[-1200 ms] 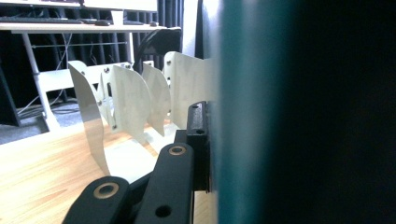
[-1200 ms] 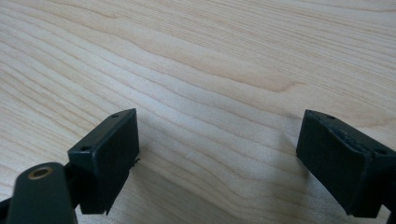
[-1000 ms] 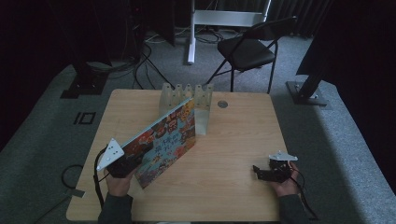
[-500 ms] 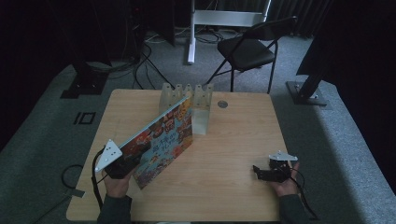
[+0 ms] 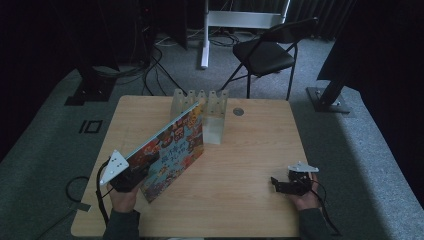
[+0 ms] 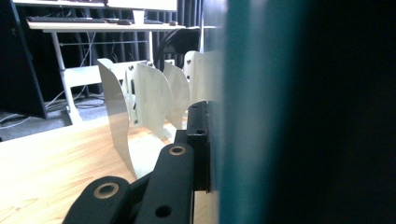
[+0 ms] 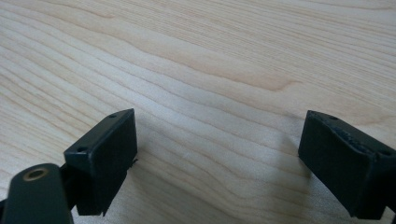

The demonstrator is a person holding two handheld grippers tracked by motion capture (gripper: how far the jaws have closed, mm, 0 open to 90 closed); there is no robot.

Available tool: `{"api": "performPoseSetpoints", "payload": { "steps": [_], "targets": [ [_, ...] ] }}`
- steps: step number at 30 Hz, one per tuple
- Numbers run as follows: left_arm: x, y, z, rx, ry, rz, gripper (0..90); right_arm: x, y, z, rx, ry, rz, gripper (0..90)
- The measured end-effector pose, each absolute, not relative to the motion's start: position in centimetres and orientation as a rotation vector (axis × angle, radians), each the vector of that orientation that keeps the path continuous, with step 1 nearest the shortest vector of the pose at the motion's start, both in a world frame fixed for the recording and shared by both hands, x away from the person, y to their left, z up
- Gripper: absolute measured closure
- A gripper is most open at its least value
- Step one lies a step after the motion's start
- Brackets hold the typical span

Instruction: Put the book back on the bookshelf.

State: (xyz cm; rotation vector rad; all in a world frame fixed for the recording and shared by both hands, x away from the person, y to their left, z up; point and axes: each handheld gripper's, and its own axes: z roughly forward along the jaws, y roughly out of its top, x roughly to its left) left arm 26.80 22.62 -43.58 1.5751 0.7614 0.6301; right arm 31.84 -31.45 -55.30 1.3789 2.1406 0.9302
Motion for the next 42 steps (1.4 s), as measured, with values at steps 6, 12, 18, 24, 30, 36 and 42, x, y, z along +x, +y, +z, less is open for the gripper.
{"api": "performPoseSetpoints", "payload": {
  "steps": [6, 12, 18, 24, 30, 36, 42],
  "targets": [
    [26.7, 22.7, -43.5, 1.574, 0.767, 0.639, 80.5, 31.8, -31.5, -55.3, 1.380, 2.139, 0.930, 11.4],
    [26.5, 22.8, -43.5, 1.572, 0.777, 0.646, 80.5, 31.8, -31.5, -55.3, 1.381, 2.138, 0.929, 11.4],
    [26.3, 22.6, -43.4, 1.571, 0.780, 0.651, 80.6, 31.8, -31.5, -55.3, 1.381, 2.138, 0.929, 11.4],
    [26.2, 22.7, -43.2, 1.571, 0.784, 0.665, 80.6, 31.8, -31.5, -55.3, 1.381, 2.138, 0.929, 11.4],
    [26.0, 22.8, -43.0, 1.560, 0.802, 0.678, 80.7, 31.8, -31.5, -55.3, 1.381, 2.138, 0.929, 11.4],
    [25.9, 22.9, -43.0, 1.544, 0.822, 0.687, 80.7, 31.8, -31.5, -55.3, 1.381, 2.138, 0.929, 11.4],
    [25.7, 22.9, -43.0, 1.525, 0.842, 0.699, 80.8, 31.8, -31.5, -55.3, 1.381, 2.138, 0.929, 11.5]
  ]
}}
